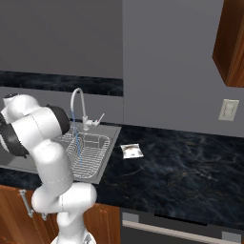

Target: Turn on the sink faucet. Then move the squash from the counter to the sink. Turn off the sink. Move the vegetable from the sink to the pot next to the stove. Finally move the pot to the front left burner.

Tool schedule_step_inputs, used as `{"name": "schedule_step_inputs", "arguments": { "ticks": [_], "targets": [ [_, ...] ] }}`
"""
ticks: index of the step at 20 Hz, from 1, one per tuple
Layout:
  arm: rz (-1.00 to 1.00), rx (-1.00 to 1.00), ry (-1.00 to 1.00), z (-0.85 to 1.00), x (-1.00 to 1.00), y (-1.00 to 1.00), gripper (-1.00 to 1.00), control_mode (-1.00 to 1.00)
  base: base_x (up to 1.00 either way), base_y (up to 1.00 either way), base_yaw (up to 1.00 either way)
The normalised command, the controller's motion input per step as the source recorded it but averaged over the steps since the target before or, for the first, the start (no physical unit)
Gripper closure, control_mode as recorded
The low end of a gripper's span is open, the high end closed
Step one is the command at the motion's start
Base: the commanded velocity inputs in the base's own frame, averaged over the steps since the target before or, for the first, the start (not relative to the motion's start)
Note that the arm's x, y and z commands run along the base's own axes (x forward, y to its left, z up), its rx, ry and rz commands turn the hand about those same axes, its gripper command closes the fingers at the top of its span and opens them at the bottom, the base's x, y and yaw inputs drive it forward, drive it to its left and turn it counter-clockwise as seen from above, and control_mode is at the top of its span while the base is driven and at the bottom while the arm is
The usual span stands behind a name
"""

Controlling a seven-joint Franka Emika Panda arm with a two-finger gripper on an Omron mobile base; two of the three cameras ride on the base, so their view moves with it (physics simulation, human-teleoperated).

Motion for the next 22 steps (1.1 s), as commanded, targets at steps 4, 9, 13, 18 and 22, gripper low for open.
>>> {"name": "schedule_step_inputs", "arguments": {
  "ticks": [4,9,13,18,22],
  "targets": [
    [0.00,0.08,-0.10,0.73,-0.44,-0.41,-1.00,-1.00,0.00,0.00,0.00],
    [0.00,0.08,-0.09,0.67,-0.41,-0.43,-1.00,-1.00,0.00,0.00,0.00],
    [0.00,0.07,-0.10,0.47,-0.35,-0.52,-1.00,-1.00,0.00,0.00,0.00],
    [0.02,0.04,-0.09,0.19,-0.31,-0.60,-1.00,-1.00,0.00,0.00,0.00],
    [0.06,0.03,-0.05,0.00,-0.29,-0.64,-1.00,-1.00,0.00,0.00,0.00]
  ]
}}
